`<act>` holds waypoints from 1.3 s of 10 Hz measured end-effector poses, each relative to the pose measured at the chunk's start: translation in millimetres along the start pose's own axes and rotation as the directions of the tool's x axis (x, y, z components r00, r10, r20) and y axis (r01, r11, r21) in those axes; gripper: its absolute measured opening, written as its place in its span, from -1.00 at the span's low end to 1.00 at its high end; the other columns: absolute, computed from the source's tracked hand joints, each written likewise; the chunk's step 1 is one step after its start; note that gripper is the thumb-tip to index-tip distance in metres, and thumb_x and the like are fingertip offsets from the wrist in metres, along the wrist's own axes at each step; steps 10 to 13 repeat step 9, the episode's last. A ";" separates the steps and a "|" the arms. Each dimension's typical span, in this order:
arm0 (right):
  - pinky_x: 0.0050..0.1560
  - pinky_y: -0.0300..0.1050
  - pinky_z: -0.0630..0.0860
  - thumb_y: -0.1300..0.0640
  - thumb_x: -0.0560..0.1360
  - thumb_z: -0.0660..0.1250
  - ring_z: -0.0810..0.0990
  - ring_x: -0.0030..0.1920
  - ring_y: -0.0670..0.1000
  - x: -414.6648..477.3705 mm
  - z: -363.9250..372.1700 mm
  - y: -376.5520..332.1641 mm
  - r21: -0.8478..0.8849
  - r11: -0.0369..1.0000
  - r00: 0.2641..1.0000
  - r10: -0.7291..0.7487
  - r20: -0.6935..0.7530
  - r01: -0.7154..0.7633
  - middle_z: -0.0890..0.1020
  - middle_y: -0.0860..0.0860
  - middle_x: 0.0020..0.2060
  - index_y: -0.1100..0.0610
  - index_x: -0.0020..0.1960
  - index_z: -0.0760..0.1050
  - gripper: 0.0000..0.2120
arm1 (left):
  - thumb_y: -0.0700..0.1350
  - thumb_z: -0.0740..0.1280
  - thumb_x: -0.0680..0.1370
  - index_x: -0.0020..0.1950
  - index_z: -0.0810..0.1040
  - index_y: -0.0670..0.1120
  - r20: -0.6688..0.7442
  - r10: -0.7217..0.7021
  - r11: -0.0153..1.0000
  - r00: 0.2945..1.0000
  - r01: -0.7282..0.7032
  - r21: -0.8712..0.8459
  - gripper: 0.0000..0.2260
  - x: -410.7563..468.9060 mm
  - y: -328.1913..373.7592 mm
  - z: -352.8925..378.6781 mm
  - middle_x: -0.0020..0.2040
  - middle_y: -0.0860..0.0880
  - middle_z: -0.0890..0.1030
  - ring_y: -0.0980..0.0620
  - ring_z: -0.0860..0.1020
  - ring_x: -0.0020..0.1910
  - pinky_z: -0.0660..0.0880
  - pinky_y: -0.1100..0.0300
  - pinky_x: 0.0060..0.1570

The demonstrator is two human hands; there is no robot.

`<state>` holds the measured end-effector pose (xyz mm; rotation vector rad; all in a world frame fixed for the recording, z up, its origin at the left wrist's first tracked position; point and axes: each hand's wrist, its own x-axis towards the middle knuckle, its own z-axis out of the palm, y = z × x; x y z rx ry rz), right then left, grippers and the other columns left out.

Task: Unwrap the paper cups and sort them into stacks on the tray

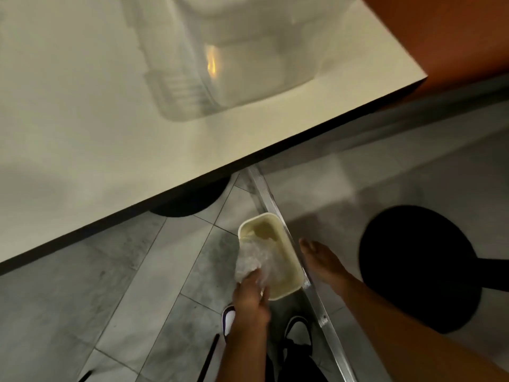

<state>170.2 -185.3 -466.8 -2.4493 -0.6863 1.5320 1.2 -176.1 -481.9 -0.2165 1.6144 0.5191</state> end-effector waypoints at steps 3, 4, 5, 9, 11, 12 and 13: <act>0.18 -0.09 0.48 0.06 0.62 0.33 0.58 0.30 0.15 80.9 42.2 47.2 -0.260 0.961 0.995 -0.098 -0.009 0.092 0.59 0.13 0.29 0.16 0.41 0.43 -0.60 | -0.23 0.28 0.66 -0.02 0.53 -0.15 0.107 0.014 0.978 0.994 0.009 -0.210 -0.92 111.3 -30.2 61.3 -0.23 -0.10 0.53 -0.05 0.50 -0.25 0.53 0.09 -0.30; 0.20 -0.09 0.48 0.07 0.59 0.37 0.57 0.31 0.14 98.7 48.2 52.1 -0.320 0.937 0.989 -0.148 0.008 0.143 0.57 0.10 0.32 0.10 0.46 0.38 -0.53 | -0.27 0.26 0.65 -0.16 0.52 -0.14 0.113 -0.005 0.983 0.994 0.025 -0.181 -0.81 142.2 -44.3 68.2 -0.42 -0.02 0.50 0.04 0.45 -0.40 0.49 0.20 -0.38; 0.12 -0.11 0.47 0.13 0.56 0.36 0.60 0.24 0.13 113.3 52.2 54.9 -0.363 0.916 0.985 -0.170 0.038 0.172 0.61 0.08 0.24 0.06 0.43 0.40 -0.55 | -0.22 0.29 0.67 -0.01 0.59 -0.22 0.084 -0.011 0.997 0.996 0.017 -0.075 -0.87 165.1 -62.7 70.1 -0.27 -0.09 0.57 -0.04 0.51 -0.27 0.50 0.11 -0.21; 0.02 -0.15 0.42 0.15 0.57 0.39 0.62 0.17 0.15 55.6 38.7 13.6 -0.010 0.991 0.981 -0.136 -0.142 0.136 0.64 0.12 0.18 0.15 0.34 0.49 -0.65 | -0.11 0.37 0.65 0.23 0.60 -0.25 0.175 0.000 0.993 0.985 0.020 -0.112 -0.75 75.5 -34.4 48.2 0.03 -0.17 0.68 -0.10 0.63 -0.02 0.58 0.06 -0.08; 0.02 -0.15 0.42 0.15 0.57 0.39 0.62 0.17 0.15 55.6 38.7 13.6 -0.010 0.991 0.981 -0.136 -0.142 0.136 0.64 0.12 0.18 0.15 0.34 0.49 -0.65 | -0.11 0.37 0.65 0.23 0.60 -0.25 0.175 0.000 0.993 0.985 0.020 -0.112 -0.75 75.5 -34.4 48.2 0.03 -0.17 0.68 -0.10 0.63 -0.02 0.58 0.06 -0.08; 0.02 -0.15 0.42 0.15 0.57 0.39 0.62 0.17 0.15 55.6 38.7 13.6 -0.010 0.991 0.981 -0.136 -0.142 0.136 0.64 0.12 0.18 0.15 0.34 0.49 -0.65 | -0.11 0.37 0.65 0.23 0.60 -0.25 0.175 0.000 0.993 0.985 0.020 -0.112 -0.75 75.5 -34.4 48.2 0.03 -0.17 0.68 -0.10 0.63 -0.02 0.58 0.06 -0.08; 0.02 -0.15 0.42 0.15 0.57 0.39 0.62 0.17 0.15 55.6 38.7 13.6 -0.010 0.991 0.981 -0.136 -0.142 0.136 0.64 0.12 0.18 0.15 0.34 0.49 -0.65 | -0.11 0.37 0.65 0.23 0.60 -0.25 0.175 0.000 0.993 0.985 0.020 -0.112 -0.75 75.5 -34.4 48.2 0.03 -0.17 0.68 -0.10 0.63 -0.02 0.58 0.06 -0.08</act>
